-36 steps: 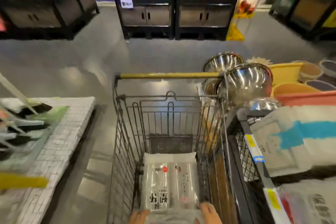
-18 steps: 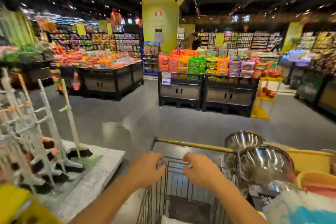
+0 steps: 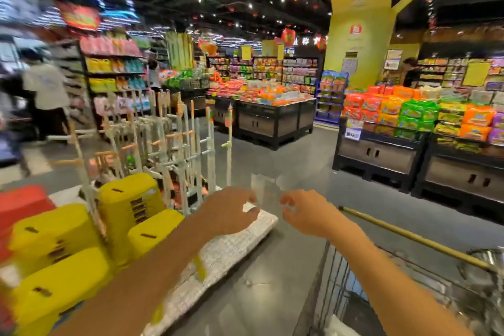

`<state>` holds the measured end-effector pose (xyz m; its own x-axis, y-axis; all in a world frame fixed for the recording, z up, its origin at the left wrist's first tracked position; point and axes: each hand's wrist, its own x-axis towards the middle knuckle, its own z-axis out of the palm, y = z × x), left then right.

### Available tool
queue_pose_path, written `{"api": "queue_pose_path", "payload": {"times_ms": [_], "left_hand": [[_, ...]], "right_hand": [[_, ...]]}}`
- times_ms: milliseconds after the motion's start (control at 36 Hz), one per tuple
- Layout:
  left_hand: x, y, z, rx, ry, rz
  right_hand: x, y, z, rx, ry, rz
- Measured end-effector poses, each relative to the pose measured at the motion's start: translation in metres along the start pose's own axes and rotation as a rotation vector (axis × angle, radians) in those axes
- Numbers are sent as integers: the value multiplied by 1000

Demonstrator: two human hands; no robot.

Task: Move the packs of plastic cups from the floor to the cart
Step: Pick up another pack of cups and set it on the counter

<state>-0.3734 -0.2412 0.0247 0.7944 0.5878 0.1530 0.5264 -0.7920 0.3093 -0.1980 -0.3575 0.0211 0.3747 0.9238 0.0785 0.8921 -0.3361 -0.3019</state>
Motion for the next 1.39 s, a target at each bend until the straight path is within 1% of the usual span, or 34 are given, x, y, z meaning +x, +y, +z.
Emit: {"api": "queue_pose_path", "payload": {"times_ms": [83,278,389,500,611,694,806,917,1000,1056,1167,1250,1389], "left_hand": [[-53,-47,-28,48,41,-78],[-196,-160,-77,144,7,-360],[-292,-203,-99,190,50,-498],[-383,-244,-123,197,92,-715],[-462,-268,-144,237,129,-905],[-518,-282,-157,244,196,-1052],[-588,-295,-167,216,229,-1273],[-643,-293,-172,221,283,-1436],[-673,-283,-174,208,349,-1604],[-693,-278,-172,208,417,-1712],[-724,-254,-166,167,506,-1880],[-751,-232,-156,190,571,-1999],[-803,-191,-143,187,618,-2183]], "right_hand": [[2,-64,16,1,-5,-111],[-5,-217,67,-18,-38,-371],[-12,-303,103,-30,-42,-551],[-17,-395,134,-10,-171,-681],[-29,-475,170,44,-206,-840],[-40,-535,196,36,-246,-959],[-54,-609,228,17,-270,-1153],[-72,-676,253,50,-356,-1316],[-88,-722,272,48,-432,-1445],[-102,-750,285,44,-450,-1538],[-143,-794,302,68,-482,-1704],[-180,-823,312,51,-530,-1826],[-255,-860,322,75,-587,-1966]]}}
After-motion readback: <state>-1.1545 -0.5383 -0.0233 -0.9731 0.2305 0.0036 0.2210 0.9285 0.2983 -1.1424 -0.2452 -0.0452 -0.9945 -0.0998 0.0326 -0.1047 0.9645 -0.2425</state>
